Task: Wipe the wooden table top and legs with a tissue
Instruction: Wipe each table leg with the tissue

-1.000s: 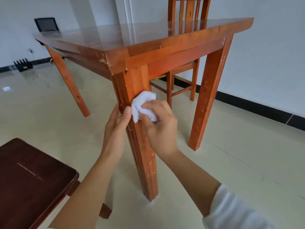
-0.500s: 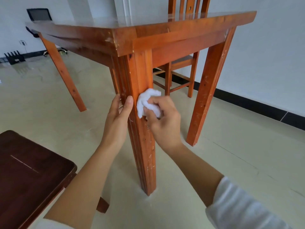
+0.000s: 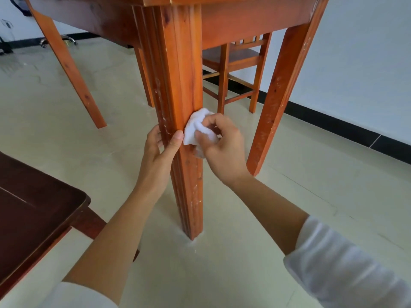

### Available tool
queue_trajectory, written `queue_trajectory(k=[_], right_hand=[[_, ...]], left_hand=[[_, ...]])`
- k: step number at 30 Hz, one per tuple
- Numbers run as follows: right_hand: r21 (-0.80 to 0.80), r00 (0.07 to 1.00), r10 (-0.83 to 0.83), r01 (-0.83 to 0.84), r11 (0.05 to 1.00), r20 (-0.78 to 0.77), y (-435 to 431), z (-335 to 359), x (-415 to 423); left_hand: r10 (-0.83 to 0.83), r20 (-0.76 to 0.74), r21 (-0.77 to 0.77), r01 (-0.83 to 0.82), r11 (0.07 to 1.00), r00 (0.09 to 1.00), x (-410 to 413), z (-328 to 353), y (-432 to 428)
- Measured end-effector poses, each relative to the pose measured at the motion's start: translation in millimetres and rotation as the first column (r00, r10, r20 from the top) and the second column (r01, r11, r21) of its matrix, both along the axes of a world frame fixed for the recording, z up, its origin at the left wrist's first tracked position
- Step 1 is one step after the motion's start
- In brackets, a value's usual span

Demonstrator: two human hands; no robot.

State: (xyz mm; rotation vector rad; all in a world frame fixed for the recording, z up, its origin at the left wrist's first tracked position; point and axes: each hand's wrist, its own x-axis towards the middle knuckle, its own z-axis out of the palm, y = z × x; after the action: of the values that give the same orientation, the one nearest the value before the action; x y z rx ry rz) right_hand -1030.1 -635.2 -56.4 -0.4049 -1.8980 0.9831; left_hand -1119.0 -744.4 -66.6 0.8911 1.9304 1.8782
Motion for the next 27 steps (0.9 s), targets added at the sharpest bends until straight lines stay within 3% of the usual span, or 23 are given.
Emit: queue_trajectory(k=[4,6,8,10,12,14,16,19,23,27], right_hand=[[0.135,1.000,0.012,-0.009,0.991,-0.015,-18.4,-52.1,-1.0],[0.148,0.991,0.020,-0.041,0.988,0.136,-14.2,-102.6,1.3],[0.070,0.924,0.071,-0.104,0.992,0.377,-5.9,-147.7,4.6],[0.005,0.868,0.082,-0.097,0.995,0.490,-0.4,-168.0,10.4],[-0.136,0.898,0.081,-0.024,0.990,0.432,3.0,-155.3,12.5],[-0.271,0.960,0.111,-0.038,0.962,0.259,3.6,-126.4,11.8],[-0.284,0.987,0.114,-0.077,0.956,0.117,2.6,-104.5,8.8],[-0.259,0.987,0.158,-0.146,0.955,0.028,-6.9,-110.5,3.2],[-0.119,0.996,0.038,-0.027,0.993,0.086,-21.1,-180.4,-1.4],[-0.293,0.951,0.049,0.045,0.955,0.305,-25.4,-253.3,-3.0]], left_hand=[[0.036,-0.039,0.002,-0.036,0.999,0.999,-3.0,-9.1,2.5],[0.053,-0.076,-0.016,-0.054,0.998,0.996,-3.4,-13.0,3.5],[0.075,-0.115,-0.019,-0.077,0.997,0.991,-3.5,-16.3,3.9],[0.082,-0.135,-0.029,-0.087,0.996,0.987,-2.7,-21.3,3.3],[0.066,-0.128,-0.067,-0.075,0.995,0.990,-0.3,-32.9,0.3],[0.044,-0.104,-0.112,-0.056,0.992,0.994,1.6,-51.6,-2.8],[0.046,-0.089,-0.150,-0.059,0.987,0.995,3.5,-67.8,-4.2],[0.097,-0.107,-0.172,-0.115,0.978,0.989,1.7,-79.7,-2.4],[0.150,-0.182,-0.181,-0.183,0.966,0.972,1.9,-85.5,1.7],[0.194,-0.315,-0.158,-0.253,0.954,0.929,2.0,-93.0,4.6]])
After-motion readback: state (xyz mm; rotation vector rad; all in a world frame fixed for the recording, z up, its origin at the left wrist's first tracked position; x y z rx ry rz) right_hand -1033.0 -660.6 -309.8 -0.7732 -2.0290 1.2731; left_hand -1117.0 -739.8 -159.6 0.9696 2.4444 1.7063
